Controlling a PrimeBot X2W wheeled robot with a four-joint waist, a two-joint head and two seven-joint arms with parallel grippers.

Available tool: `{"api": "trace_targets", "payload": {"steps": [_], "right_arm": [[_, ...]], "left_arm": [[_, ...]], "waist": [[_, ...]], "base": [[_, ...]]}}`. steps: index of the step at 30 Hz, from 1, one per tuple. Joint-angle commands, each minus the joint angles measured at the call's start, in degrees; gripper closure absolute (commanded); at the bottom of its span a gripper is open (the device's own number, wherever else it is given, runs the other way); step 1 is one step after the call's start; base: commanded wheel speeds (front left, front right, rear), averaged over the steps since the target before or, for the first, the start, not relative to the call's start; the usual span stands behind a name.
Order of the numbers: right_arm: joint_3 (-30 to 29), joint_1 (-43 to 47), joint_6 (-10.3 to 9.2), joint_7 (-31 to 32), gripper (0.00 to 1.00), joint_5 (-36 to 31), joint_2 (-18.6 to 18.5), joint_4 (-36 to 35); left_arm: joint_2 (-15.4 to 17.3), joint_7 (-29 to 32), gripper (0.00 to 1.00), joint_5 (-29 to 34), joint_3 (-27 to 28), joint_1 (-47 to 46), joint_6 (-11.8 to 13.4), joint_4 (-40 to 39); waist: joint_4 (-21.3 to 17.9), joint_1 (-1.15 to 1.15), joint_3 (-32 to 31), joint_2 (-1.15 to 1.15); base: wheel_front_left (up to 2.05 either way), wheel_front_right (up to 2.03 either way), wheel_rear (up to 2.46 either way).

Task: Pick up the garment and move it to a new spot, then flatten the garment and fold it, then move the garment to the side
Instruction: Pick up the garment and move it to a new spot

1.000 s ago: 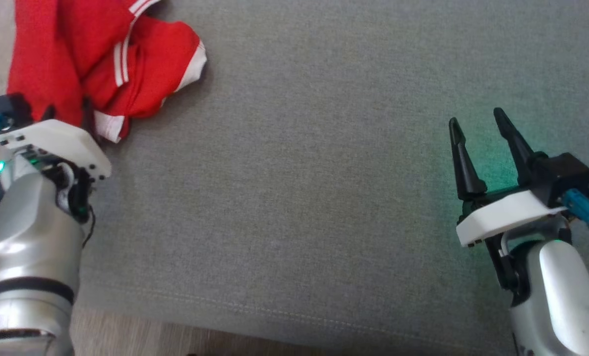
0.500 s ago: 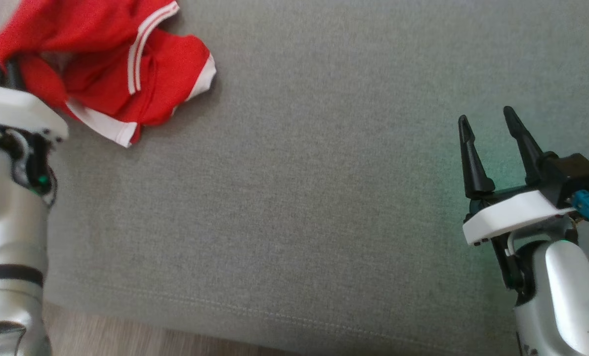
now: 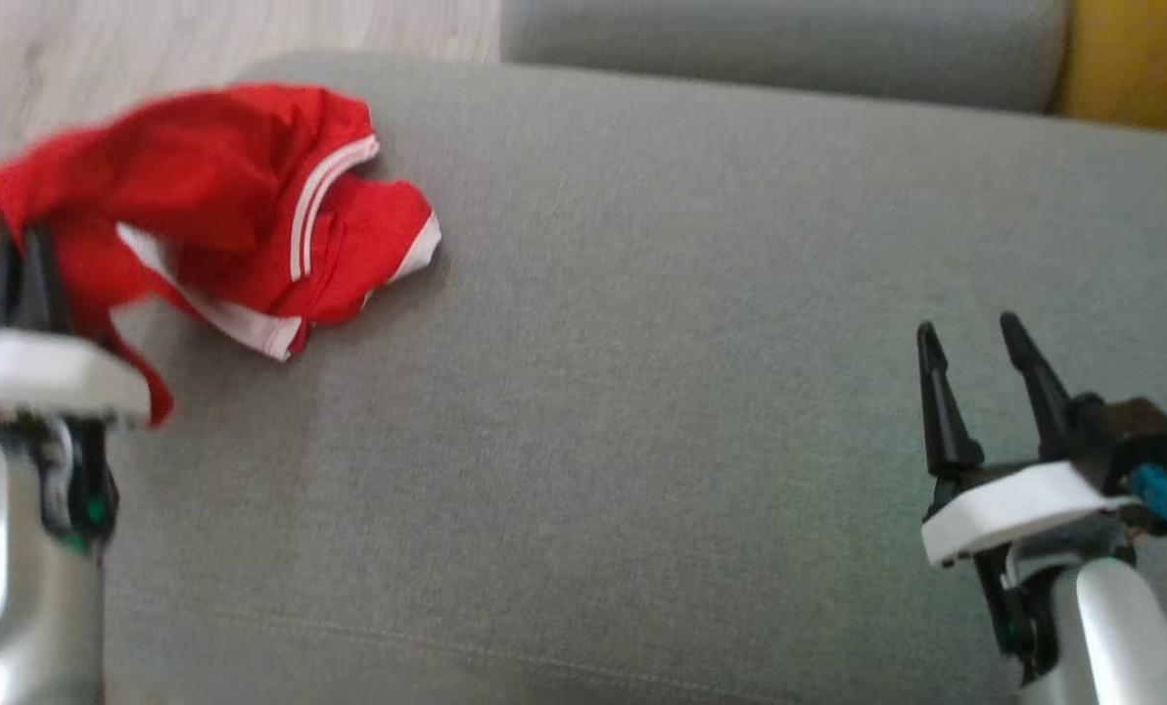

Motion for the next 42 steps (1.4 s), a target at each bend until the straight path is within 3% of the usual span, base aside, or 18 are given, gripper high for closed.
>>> {"api": "trace_targets", "payload": {"steps": [1,11,18,35,42], "right_arm": [[1.3,-0.3,-0.04,-0.6,0.0,0.6,0.1,-1.8],[1.9,2.7,-0.04,-0.7,0.0,2.6,0.2,-3.3],[1.8,3.0,-0.04,-0.2,0.0,3.2,0.2,-5.1],[4.7,-1.6,-0.04,-2.4,0.0,8.0,0.2,-7.3],[5.5,-3.4,-0.04,-5.4,0.0,10.7,0.2,-5.5]], "left_arm": [[1.8,1.1,1.0,-0.4,1.9,2.8,0.8,-6.4],[-0.5,9.7,1.0,1.6,-1.0,20.2,4.8,-28.3],[-2.9,13.3,1.0,3.0,-7.4,20.5,3.9,-36.4],[-11.3,13.7,1.0,3.7,-23.5,-0.3,-2.4,-27.9],[-12.4,15.2,1.0,3.6,-28.7,-7.8,-3.4,-20.4]], "waist": [[-1.5,0.0,-3.4,0.0],[-4.9,0.0,-6.7,0.0],[-9.6,0.0,-5.9,0.0],[-30.5,0.0,7.7,0.0],[-36.0,0.0,13.1,0.0]], "base": [[0.0,0.0,0.0],[0.0,0.0,0.0],[0.0,0.0,0.0],[0.0,0.0,0.0],[0.0,0.0,0.0]]}}
